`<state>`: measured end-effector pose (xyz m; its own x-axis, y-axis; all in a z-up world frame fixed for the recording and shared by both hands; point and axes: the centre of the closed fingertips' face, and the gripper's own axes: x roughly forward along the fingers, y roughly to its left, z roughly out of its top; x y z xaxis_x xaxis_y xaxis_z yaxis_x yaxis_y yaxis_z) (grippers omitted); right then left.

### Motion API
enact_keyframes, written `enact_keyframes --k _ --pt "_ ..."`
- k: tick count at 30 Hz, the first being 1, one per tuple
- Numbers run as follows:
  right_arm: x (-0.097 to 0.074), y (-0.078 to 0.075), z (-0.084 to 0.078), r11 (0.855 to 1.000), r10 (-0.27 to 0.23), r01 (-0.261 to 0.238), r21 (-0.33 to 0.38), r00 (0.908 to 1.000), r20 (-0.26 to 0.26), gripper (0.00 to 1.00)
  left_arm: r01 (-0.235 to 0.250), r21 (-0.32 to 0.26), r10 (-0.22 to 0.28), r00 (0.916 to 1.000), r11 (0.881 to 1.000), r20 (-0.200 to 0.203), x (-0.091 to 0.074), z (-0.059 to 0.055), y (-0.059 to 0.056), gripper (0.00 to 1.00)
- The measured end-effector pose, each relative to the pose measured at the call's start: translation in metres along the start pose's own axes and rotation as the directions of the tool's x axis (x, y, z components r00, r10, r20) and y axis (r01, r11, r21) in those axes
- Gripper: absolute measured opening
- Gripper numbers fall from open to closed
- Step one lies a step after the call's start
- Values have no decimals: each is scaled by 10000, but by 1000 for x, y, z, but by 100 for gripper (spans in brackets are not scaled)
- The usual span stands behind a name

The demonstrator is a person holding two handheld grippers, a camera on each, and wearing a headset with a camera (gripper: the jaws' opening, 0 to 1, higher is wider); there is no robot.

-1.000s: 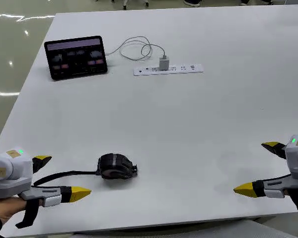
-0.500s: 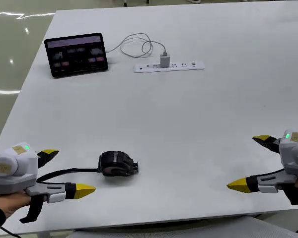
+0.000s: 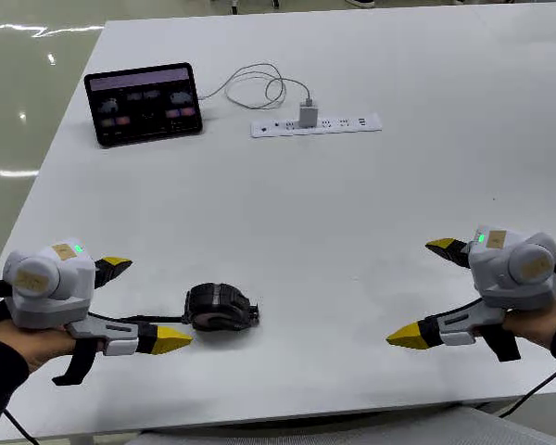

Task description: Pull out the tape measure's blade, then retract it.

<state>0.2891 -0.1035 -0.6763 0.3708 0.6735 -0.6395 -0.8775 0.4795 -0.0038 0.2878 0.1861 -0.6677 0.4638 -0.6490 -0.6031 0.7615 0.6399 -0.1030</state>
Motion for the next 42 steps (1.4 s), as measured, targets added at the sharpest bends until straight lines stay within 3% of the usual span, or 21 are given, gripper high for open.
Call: enact_keyframes --k 11,23,32,36,38,42 --pt "23 4 18 9973 629 -633 -367 9980 -101 100 682 1120 -627 9967 9914 -518 18 5 -3 100" --pt "51 15 30 9911 1115 -1122 -722 9937 -136 100 1629 1981 -1379 9813 9666 -1340 40 6 -13 99" --pt "80 39 45 9783 1774 -1757 -1099 9841 51 99 2357 2607 -1890 9630 9362 -1920 54 11 -24 92" --pt "92 50 50 9705 2046 -2034 -1296 9788 -48 98 2932 2808 -2331 9453 9139 -2282 59 12 -36 92" --pt "96 56 53 9595 2301 -2267 -1670 9732 9 96 3021 2924 -2358 9414 9073 -2410 62 12 -37 92" --pt "104 62 57 9513 2483 -2458 -1862 9686 -100 95 3310 3008 -2583 9313 8944 -2566 68 14 -44 94"
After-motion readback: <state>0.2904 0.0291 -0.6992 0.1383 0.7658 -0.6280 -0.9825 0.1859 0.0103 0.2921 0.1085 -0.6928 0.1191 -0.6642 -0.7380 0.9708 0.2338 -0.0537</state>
